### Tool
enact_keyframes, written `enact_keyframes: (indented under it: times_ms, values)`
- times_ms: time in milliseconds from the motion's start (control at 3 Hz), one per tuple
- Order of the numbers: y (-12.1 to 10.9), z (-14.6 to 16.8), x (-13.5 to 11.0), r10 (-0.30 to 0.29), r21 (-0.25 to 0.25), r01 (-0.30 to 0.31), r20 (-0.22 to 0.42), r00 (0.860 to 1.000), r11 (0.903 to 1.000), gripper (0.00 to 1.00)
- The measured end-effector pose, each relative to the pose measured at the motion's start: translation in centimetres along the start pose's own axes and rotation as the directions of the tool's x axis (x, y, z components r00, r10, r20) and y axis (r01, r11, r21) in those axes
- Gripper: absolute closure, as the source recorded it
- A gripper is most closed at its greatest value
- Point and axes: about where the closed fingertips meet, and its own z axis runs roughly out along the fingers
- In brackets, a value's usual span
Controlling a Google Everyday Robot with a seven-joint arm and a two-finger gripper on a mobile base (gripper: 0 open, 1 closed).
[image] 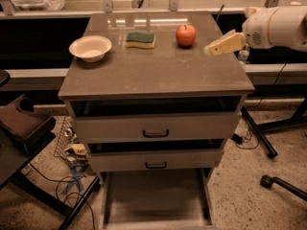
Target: Place apple into bottom drawer
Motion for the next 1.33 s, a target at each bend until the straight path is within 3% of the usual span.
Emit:
enact_keyframes:
  times_ms: [333, 667, 1333]
  values:
    - [0.1, 5.1, 0.1, 0.075, -0.024, -0.073, 0.081, 0.994, 0.997, 0.0]
    - [-0.5, 12.8, 1.2, 0.159, -0.046, -0.153, 0.178, 0.971, 0.9871, 0.0]
    - [-1.5, 18.1, 1.6, 0.194, -0.046, -0.188, 0.216, 0.957, 0.9811, 0.0]
